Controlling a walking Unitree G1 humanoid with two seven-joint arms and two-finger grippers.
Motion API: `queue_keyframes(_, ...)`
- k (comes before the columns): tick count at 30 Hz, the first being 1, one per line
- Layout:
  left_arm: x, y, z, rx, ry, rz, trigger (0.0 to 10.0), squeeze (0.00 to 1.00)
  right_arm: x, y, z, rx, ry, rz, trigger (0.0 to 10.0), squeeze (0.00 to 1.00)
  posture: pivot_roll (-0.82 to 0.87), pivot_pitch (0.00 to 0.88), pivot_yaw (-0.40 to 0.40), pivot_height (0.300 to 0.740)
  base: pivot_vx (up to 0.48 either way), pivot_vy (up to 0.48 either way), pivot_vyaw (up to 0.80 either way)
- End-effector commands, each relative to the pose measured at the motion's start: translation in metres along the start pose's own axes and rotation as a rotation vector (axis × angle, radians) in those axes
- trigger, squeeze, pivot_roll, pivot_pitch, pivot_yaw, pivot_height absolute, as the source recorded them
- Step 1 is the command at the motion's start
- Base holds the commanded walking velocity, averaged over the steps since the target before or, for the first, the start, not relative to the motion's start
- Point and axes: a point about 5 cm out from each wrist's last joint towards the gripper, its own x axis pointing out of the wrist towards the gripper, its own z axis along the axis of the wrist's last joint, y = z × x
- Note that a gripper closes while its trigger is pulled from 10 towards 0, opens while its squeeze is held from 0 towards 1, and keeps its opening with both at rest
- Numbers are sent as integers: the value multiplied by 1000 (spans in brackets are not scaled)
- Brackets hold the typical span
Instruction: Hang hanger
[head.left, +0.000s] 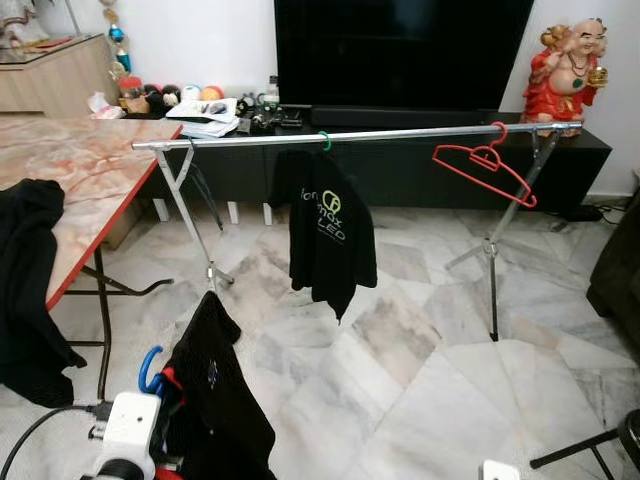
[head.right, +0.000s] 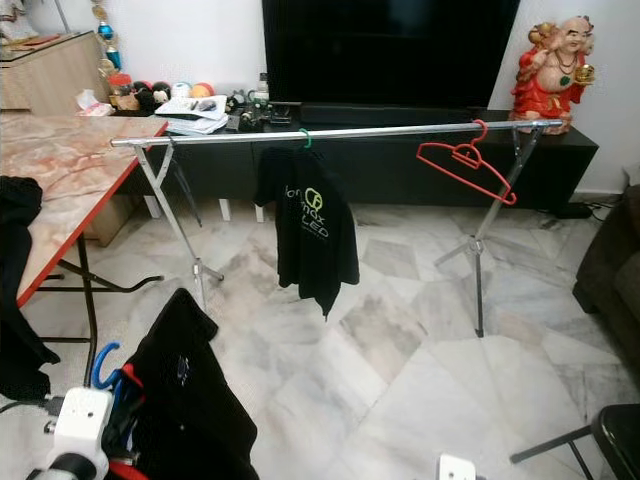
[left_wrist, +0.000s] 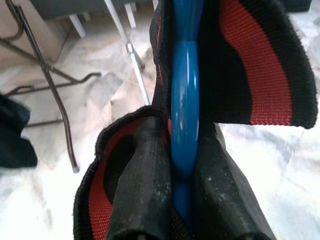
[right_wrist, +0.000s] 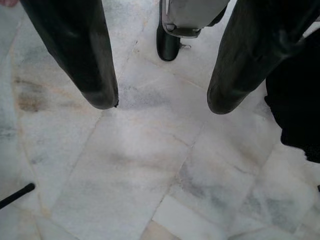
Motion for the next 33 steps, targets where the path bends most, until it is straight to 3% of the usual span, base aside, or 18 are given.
queue_keyframes(1, 0, 4, 11, 19, -47, -5, 10000, 0, -1, -5, -1, 11, 6, -7, 10000, 0, 75, 0, 14, 740, 0, 0, 0)
queue_keyframes(8, 6, 11, 17, 13, -60, 20, 10000, 0, -6, -24, -12, 21, 52, -41, 10000, 0, 79, 0, 18, 740, 0, 0, 0)
queue_keyframes(17, 16, -3, 23, -30, -76, -6, 10000, 0, -7, -17, -25, -16, 95, -30, 10000, 0, 75, 0, 17, 740, 147, 0, 0)
queue_keyframes(33, 19, -9, 24, -41, -79, -21, 10000, 0, -13, -27, -37, -27, 113, -32, 10000, 0, 82, 0, 4, 740, 304, 0, 0)
